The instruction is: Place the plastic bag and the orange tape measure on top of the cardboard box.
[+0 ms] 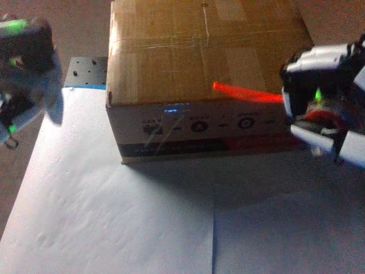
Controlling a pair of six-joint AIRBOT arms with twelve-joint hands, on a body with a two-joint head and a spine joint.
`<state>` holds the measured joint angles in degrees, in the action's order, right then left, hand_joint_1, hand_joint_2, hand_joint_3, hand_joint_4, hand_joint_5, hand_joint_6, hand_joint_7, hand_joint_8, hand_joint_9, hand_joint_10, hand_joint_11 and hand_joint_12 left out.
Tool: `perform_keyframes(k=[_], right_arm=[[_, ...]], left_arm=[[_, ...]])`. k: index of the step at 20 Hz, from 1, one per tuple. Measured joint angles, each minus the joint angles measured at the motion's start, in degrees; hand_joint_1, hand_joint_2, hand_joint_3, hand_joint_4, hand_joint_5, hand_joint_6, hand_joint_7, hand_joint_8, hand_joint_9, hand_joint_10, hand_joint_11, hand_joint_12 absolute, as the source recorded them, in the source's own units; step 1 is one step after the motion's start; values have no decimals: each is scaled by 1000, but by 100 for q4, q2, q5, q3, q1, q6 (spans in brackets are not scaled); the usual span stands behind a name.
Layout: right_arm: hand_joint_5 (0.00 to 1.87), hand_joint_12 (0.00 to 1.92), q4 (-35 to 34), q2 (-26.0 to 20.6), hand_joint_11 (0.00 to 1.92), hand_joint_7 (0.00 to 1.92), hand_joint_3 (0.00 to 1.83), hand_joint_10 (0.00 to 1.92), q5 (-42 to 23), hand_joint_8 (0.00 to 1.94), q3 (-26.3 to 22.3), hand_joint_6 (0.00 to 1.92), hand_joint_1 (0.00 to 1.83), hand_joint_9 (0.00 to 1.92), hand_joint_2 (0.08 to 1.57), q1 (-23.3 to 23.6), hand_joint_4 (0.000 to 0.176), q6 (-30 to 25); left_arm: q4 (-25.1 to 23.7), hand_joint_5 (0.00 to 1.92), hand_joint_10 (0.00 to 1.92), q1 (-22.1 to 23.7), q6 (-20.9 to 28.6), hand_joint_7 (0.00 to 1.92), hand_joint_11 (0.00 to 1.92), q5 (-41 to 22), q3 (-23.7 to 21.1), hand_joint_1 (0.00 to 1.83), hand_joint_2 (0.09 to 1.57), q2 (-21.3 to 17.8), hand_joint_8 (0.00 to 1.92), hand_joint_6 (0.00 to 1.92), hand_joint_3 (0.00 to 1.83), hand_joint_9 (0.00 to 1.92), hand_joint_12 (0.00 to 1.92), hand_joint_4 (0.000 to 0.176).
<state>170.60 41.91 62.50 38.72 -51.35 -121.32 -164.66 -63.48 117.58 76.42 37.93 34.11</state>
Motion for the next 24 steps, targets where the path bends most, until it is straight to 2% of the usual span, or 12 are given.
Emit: perform_keyframes(k=[4, 5, 7, 11, 12, 14, 15, 17, 19, 20, 21, 24], right_arm=[[724, 1862, 0, 15, 930, 722, 0, 1746, 26, 1415, 216, 1474, 1146, 888, 1262, 302, 9, 15], [716, 1857, 0, 48, 923, 729, 0, 1742, 24, 1448, 321, 1452, 1143, 883, 1262, 374, 21, 59], [724, 1862, 0, 188, 930, 722, 0, 1746, 66, 1414, 590, 1474, 1146, 888, 1262, 483, 10, 90], [760, 1860, -11, 697, 924, 715, 0, 1744, -378, 1436, 1287, 1420, 1152, 883, 1254, 1027, 11, 109], [887, 1808, -7, 907, 976, 886, 0, 1494, -509, 1186, 1521, 951, 1336, 909, 1169, 1228, 0, 118], [1109, 1631, -2, 1165, 1187, 1094, 0, 1442, -772, 1032, 1810, 678, 1306, 1166, 1126, 1419, 0, 118], [992, 1458, -2, 1244, 1110, 1080, 0, 1054, -901, 891, 1891, 921, 1398, 1094, 1138, 1482, 0, 105], [963, 1541, -2, 1327, 1036, 1055, 0, 1119, -1084, 886, 2057, 1019, 1396, 1036, 1155, 1644, 0, 109], [923, 1703, -13, 1552, 921, 943, 0, 1279, -1399, 1082, 2406, 1080, 1383, 933, 1198, 1884, 0, 118], [920, 1841, -31, 1731, 864, 874, 0, 1488, -1561, 1311, 2647, 933, 1355, 842, 1205, 2050, 0, 120], [853, 1878, -20, 1812, 853, 796, 0, 1551, -1707, 1424, 2769, 1023, 1361, 748, 1218, 2129, 0, 120], [848, 1907, -9, 2076, 688, 821, 0, 1490, -1985, 1363, 3040, 1179, 1358, 725, 1262, 2321, 0, 118]], left_arm=[[-415, 579, 1485, 1228, -15, 775, 617, -592, 551, 1341, 1239, 529, 1378, 1432, 0, 756, 1686, 0], [-533, 638, 1380, 1650, -15, 851, 685, -907, 769, 1353, 1203, 754, 1241, 1405, 0, 853, 1673, 0], [-573, 699, 1374, 2371, -127, 885, 732, -1506, 1161, 1362, 1179, 1233, 1213, 1274, 0, 882, 1696, 0], [-647, 766, 1326, 2905, -210, 901, 837, -2496, 1746, 1371, 1161, 1816, 1224, 1187, 0, 872, 1627, 0], [-647, 789, 1273, 2981, -210, 926, 842, -2645, 1899, 1375, 1149, 1917, 1174, 1189, 0, 896, 1596, 0], [-643, 812, 1233, 3156, -212, 945, 801, -2938, 2175, 1376, 1140, 2096, 1094, 1234, 0, 904, 1561, 0], [-634, 833, 1269, 3285, -236, 965, 814, -3132, 2319, 1368, 1135, 2210, 1050, 1178, 0, 920, 1624, 0], [-619, 824, 1284, 3598, -417, 946, 819, -3486, 2629, 1372, 1138, 2509, 1084, 1154, 0, 903, 1623, 0], [-629, 799, 1344, 3692, -426, 912, 788, -3687, 2850, 1369, 1150, 2747, 1122, 1203, 3, 872, 1682, 0], [-645, 810, 1280, 3692, -424, 920, 782, -3884, 2946, 1369, 1147, 2876, 1086, 1278, 0, 875, 1626, 0], [-656, 507, 1229, 3707, -424, 949, 686, -4015, 3062, 1471, 1104, 3036, 1046, 1194, 0, 923, 1615, 0], [-656, 650, 1342, 3792, -424, 908, 318, -4330, 3344, 1357, 1190, 3351, 1204, 1441, 0, 803, 1780, 0]])
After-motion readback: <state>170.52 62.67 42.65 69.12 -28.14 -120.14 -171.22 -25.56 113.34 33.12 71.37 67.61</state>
